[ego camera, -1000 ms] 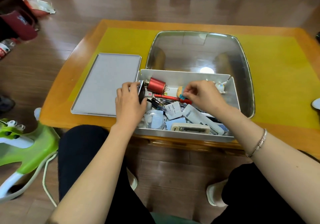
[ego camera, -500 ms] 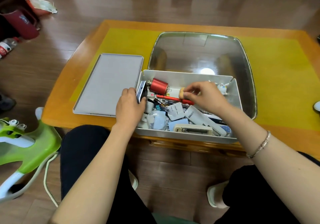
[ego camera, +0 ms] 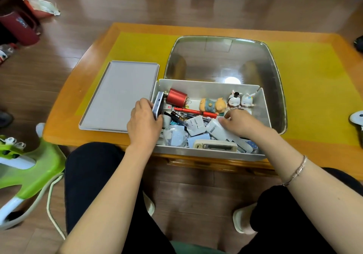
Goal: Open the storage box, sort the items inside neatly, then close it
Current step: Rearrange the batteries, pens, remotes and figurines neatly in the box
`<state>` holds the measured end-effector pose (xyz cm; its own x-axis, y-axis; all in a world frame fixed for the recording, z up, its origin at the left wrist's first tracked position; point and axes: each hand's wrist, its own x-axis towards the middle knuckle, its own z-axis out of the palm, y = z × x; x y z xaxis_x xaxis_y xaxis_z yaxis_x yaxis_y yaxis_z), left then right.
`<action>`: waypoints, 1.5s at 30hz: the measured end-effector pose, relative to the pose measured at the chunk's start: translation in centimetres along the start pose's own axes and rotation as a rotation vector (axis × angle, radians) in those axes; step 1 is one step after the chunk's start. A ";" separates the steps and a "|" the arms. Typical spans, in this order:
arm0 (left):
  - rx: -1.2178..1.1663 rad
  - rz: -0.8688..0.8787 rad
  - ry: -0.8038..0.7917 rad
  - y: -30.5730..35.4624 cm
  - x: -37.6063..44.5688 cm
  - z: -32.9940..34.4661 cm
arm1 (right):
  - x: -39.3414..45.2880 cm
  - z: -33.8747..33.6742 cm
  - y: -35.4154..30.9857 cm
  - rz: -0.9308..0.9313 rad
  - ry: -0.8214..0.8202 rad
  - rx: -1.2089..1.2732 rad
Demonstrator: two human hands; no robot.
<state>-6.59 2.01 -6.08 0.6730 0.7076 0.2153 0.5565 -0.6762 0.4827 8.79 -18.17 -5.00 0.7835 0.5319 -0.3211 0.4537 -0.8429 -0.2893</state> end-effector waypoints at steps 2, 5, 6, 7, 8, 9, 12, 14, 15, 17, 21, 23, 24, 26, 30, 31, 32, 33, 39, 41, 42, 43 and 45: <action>0.024 0.003 -0.007 0.1 0.0 0.2 | -0.2 0.5 -0.8 -0.051 -0.044 0.075; 0.055 0.006 -0.007 0.3 0.1 0.3 | -0.7 1.2 -2.2 -0.140 -0.077 0.231; 0.058 0.011 0.009 0.4 0.1 0.3 | -0.8 1.4 -2.6 -0.168 -0.063 0.266; 0.059 0.018 0.034 0.4 0.2 0.2 | -1.0 1.6 -3.1 -0.197 -0.036 0.298; 0.058 0.025 0.063 0.5 0.2 0.1 | -1.2 1.7 -3.4 -0.227 -0.007 0.326; 0.051 0.031 0.090 0.5 0.3 0.0 | -1.3 1.8 -3.8 -0.258 0.014 0.344; -0.008 0.051 0.153 0.9 0.4 -0.4 | -1.6 1.8 -4.4 -0.352 0.011 0.351; -0.054 0.054 0.190 1.2 0.3 -0.7 | -1.7 1.7 -4.5 -0.401 -0.006 0.358; -0.084 0.054 0.207 1.3 0.4 -0.9 | -1.7 1.6 -4.4 -0.413 -0.013 0.365; -0.165 0.049 0.242 1.5 0.4 -1.3 | -1.7 1.2 -4.1 -0.412 -0.005 0.402; -0.330 0.055 0.322 2.1 0.9 -2.6 | -1.5 -0.7 -3.1 -0.356 0.182 0.500; -0.424 0.127 0.286 2.9 1.2 -3.1 | -1.4 -1.9 -2.4 -0.359 0.309 0.432; -0.477 0.174 0.229 3.6 1.3 -3.2 | -1.5 -2.6 -2.1 -0.380 0.347 0.389; -0.567 0.253 0.062 5.3 1.3 -2.9 | -1.8 -3.9 -1.6 -0.446 0.354 0.314; -0.696 0.333 -0.280 9.1 0.2 -1.2 | -2.5 -5.6 -0.5 -0.438 0.244 0.209; -0.719 0.347 -0.325 9.8 0.0 -0.8 | -2.6 -5.8 0.0 -0.422 0.193 0.213; -0.739 0.352 -0.365 10.3 -0.1 -0.3 | -2.9 -5.8 0.5 -0.405 0.152 0.230; -0.761 0.340 -0.414 10.6 0.0 0.2 | -3.1 -5.6 1.1 -0.388 0.142 0.238; -0.335 0.389 -0.711 9.7 1.0 2.9 | -3.6 -2.6 5.5 -0.183 0.484 0.277; 0.060 0.629 -0.704 9.2 0.8 3.7 | -3.4 -1.7 6.5 -0.127 0.513 0.372; 0.166 0.714 -0.702 9.1 0.6 4.0 | -3.3 -1.2 6.7 -0.115 0.512 0.379; 0.203 0.756 -0.704 9.0 0.5 4.3 | -3.2 -0.8 6.8 -0.116 0.507 0.373; 0.186 0.759 -0.691 9.2 0.4 4.5 | -3.0 -0.2 6.6 -0.143 0.499 0.374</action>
<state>1.03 -4.88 -5.37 0.9769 -0.1483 -0.1539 -0.1023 -0.9567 0.2724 9.50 -25.36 -5.80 0.8706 0.4593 0.1765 0.4603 -0.6333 -0.6222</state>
